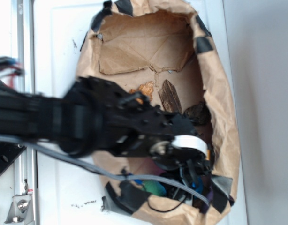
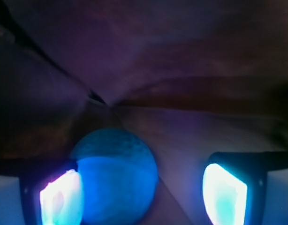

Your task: Grab the blue ball.

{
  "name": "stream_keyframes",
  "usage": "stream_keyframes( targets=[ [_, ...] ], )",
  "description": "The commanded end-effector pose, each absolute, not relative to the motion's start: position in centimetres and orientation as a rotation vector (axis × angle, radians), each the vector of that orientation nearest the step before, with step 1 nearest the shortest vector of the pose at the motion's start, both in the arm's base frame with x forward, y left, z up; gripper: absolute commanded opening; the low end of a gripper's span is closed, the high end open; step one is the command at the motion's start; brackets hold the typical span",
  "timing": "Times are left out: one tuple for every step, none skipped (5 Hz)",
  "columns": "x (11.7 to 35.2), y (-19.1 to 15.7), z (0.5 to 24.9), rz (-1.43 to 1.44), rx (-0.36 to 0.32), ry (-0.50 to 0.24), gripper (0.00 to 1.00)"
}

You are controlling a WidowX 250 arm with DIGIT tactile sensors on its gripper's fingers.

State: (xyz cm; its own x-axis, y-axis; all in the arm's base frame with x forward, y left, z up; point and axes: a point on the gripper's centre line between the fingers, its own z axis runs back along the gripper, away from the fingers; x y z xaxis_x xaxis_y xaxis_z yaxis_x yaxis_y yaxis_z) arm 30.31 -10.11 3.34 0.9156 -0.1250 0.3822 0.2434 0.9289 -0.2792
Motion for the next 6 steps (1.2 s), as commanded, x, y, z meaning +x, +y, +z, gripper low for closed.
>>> stream_keyframes(
  targets=[
    [31.9,-10.6,3.2,-0.157,-0.351,-0.414,0.00],
    [31.7,-10.4,3.2,-0.153,-0.350,-0.421,0.00],
    [31.4,-10.3,3.3,-0.154,-0.347,-0.431,0.00],
    [30.9,-10.4,3.9,-0.163,-0.346,-0.449,0.00],
    [30.7,-10.4,4.0,-0.166,-0.348,-0.450,0.00],
    [30.8,-10.3,4.2,-0.171,-0.348,-0.455,0.00]
  ],
)
